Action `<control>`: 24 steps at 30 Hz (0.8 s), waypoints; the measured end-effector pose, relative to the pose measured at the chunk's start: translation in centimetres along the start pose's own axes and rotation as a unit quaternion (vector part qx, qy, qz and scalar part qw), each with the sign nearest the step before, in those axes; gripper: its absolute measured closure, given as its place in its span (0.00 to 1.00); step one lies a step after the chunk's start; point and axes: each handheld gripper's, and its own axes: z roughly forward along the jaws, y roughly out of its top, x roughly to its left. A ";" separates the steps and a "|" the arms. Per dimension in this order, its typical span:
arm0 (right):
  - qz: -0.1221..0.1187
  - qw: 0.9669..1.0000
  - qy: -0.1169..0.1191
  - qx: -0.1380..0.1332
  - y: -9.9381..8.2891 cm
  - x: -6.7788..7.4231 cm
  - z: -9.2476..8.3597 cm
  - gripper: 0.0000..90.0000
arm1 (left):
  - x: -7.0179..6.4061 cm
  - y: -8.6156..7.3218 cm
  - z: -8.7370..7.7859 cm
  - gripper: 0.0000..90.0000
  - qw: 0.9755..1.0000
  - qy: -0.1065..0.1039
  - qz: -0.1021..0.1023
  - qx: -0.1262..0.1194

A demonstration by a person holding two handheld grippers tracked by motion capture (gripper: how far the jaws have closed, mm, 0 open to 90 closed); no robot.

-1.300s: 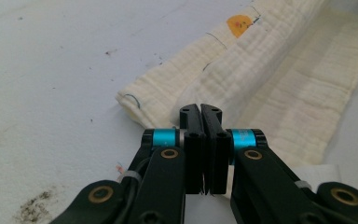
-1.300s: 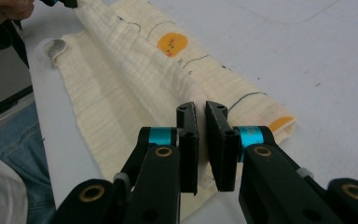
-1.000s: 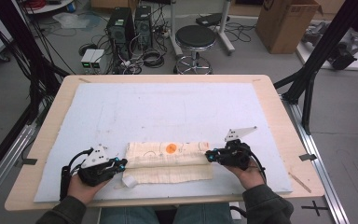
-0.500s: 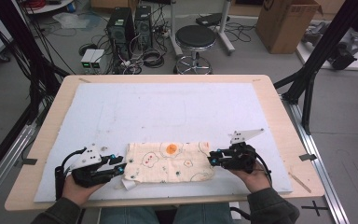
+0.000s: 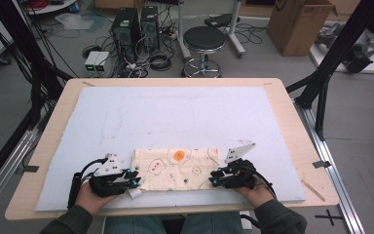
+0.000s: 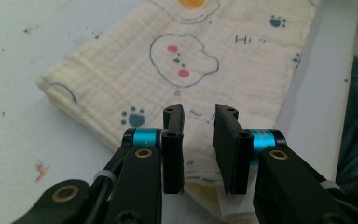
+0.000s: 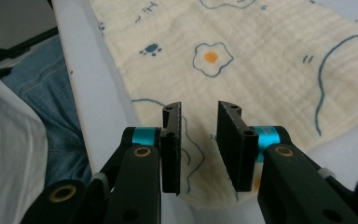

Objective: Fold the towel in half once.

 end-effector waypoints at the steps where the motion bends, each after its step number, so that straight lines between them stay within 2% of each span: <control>1: -0.003 1.000 -0.001 0.000 -0.1 0.0 0.0 0.78 | 0.1 -0.1 0.0 0.80 1.000 0.001 -0.002 0.004; 5: -0.011 1.000 -0.008 0.013 -0.6 0.3 0.1 0.78 | 0.2 -0.5 0.1 0.79 1.000 0.002 -0.004 0.011; 8: -0.009 1.000 -0.011 0.009 -0.9 0.4 0.0 0.77 | 0.1 -0.6 0.1 0.79 1.000 0.005 0.003 0.012; 13: -0.011 1.000 -0.012 0.003 -0.9 0.4 0.0 0.74 | 0.0 -0.5 0.1 0.75 1.000 0.004 0.000 0.007; 19: -0.007 1.000 -0.011 -0.026 -0.7 0.4 -0.6 0.71 | 0.3 0.0 -0.5 0.69 1.000 0.006 -0.010 -0.018; 24: 0.001 0.999 -0.014 -0.037 -0.7 0.1 -0.9 0.69 | 0.3 0.3 -0.6 0.65 1.000 0.008 -0.014 -0.025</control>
